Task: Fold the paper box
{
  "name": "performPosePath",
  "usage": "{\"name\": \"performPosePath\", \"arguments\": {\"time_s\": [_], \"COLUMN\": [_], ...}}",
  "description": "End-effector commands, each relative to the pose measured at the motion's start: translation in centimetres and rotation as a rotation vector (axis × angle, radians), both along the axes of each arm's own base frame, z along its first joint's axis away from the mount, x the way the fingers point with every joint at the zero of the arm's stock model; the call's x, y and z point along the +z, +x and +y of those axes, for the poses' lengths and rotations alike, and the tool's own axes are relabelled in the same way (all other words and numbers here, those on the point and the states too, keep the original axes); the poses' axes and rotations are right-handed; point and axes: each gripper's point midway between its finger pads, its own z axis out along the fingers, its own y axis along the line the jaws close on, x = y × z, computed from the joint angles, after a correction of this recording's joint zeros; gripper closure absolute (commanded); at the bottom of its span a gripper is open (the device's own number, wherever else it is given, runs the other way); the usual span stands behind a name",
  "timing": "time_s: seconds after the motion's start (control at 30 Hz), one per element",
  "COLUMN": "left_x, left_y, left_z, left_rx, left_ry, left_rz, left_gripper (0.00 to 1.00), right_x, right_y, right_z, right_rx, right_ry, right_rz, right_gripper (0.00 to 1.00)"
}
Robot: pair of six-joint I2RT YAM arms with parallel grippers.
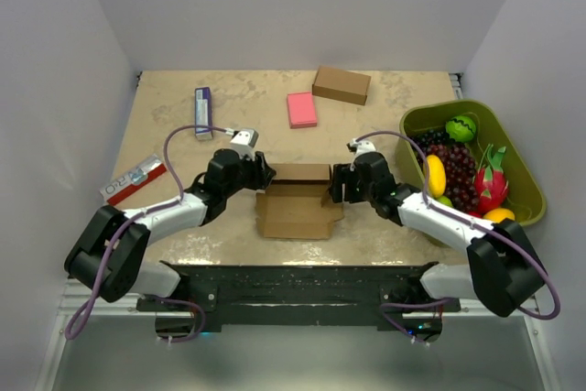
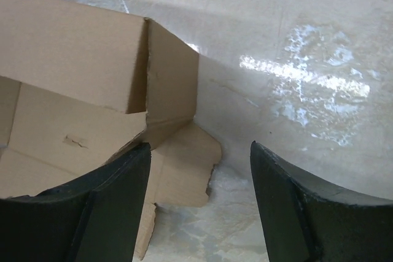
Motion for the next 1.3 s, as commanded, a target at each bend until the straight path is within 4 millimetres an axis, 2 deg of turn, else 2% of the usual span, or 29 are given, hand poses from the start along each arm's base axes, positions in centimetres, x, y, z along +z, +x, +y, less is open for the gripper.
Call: {"name": "performPosePath", "arguments": {"time_s": [0.0, 0.27, 0.43, 0.6, 0.7, 0.93, 1.03, 1.1, 1.27], "left_x": [-0.1, -0.3, -0.5, -0.5, -0.5, -0.4, -0.3, -0.3, -0.3], "left_y": [0.3, 0.4, 0.4, 0.6, 0.6, 0.7, 0.6, 0.5, 0.3], "left_z": [-0.1, -0.3, -0.4, -0.5, -0.6, -0.7, -0.9, -0.9, -1.0], "left_rx": [-0.033, -0.053, -0.065, -0.072, -0.077, -0.082, -0.086, -0.088, -0.089], "left_ry": [0.035, 0.047, 0.049, 0.048, 0.047, 0.037, 0.029, 0.023, 0.009], "left_rz": [-0.002, -0.005, -0.004, -0.003, -0.003, -0.004, -0.001, 0.004, 0.008], "left_gripper": [0.54, 0.54, 0.54, 0.55, 0.55, 0.55, 0.55, 0.55, 0.55], "right_x": [2.6, 1.9, 0.6, 0.4, 0.5, -0.6, -0.9, -1.0, -0.2], "right_y": [1.5, 1.7, 2.0, 2.2, 2.4, 3.1, 3.3, 3.4, 3.5], "right_z": [2.5, 3.8, 4.8, 5.4, 5.5, 4.4, 3.7, 3.1, 3.4], "right_rx": [0.131, 0.193, 0.222, 0.198, 0.167, 0.044, -0.016, -0.055, -0.069], "right_ry": [0.084, 0.095, 0.067, 0.03, 0.015, -0.028, -0.038, -0.035, 0.028], "right_rz": [-0.173, -0.244, -0.266, -0.315, -0.355, -0.357, -0.355, -0.361, -0.413], "right_gripper": [0.3, 0.28, 0.28, 0.29, 0.31, 0.49, 0.53, 0.53, 0.44]}}
